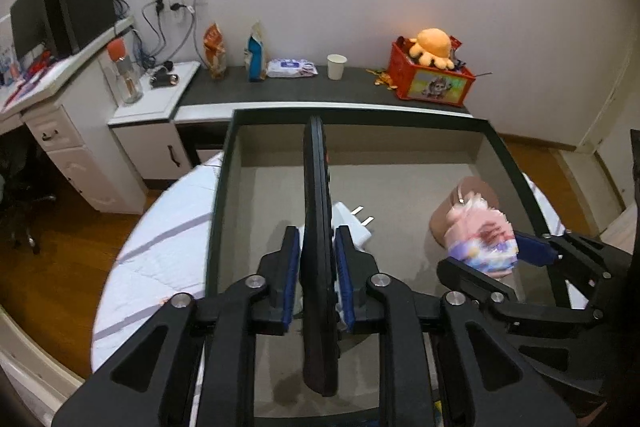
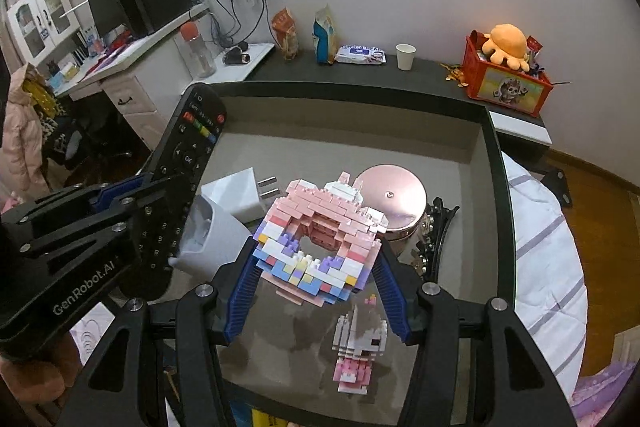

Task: Organize rigid objects
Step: 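Lower the remote into the box with the left gripper while the right gripper places the donut there, then open both grippers and lift them out of the box, then move both grippers back over the items left on the table, then grasp the white earbuds case with the left gripper while the right gripper grasps the yellow highlighter, then carry the earbuds case into the box with the left gripper while the right gripper drops the highlighter there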

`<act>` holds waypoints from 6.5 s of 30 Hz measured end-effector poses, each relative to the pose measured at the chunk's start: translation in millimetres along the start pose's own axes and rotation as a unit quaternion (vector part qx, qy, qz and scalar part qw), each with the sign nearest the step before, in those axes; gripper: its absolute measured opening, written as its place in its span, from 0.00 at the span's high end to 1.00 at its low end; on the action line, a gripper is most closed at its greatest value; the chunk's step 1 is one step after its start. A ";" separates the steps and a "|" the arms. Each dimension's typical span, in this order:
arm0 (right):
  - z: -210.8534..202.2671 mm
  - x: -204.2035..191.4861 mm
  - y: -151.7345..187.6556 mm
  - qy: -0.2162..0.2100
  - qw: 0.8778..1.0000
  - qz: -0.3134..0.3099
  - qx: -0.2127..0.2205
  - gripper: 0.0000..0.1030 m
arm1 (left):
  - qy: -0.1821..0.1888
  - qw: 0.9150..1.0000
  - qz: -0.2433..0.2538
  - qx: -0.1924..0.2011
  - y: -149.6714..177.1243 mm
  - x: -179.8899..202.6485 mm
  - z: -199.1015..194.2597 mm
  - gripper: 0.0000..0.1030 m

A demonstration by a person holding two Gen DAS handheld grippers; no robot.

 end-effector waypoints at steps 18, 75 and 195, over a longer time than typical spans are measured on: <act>-87.8 -10.4 34.1 -0.004 0.996 0.032 0.082 0.18 | -0.130 0.989 -0.001 0.075 22.7 -25.4 -92.9 0.00; -87.1 -20.6 164.0 0.005 0.999 0.043 0.003 0.18 | -0.106 0.993 -0.023 -0.041 173.9 -24.1 -86.3 0.00; -83.6 -7.4 37.2 -0.013 0.993 0.041 0.110 0.24 | -0.104 0.993 -0.038 0.043 37.1 -21.7 -58.4 0.00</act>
Point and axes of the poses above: each gripper's, at about its wrist camera, not at the fingertips, and z roughly the way its jaws point, x to its right, y to its underside, the point moved 2 cm from there along z, roughly the way its jaws point, and after that the axes turned 10 degrees about -y, right-handed, at the moved point
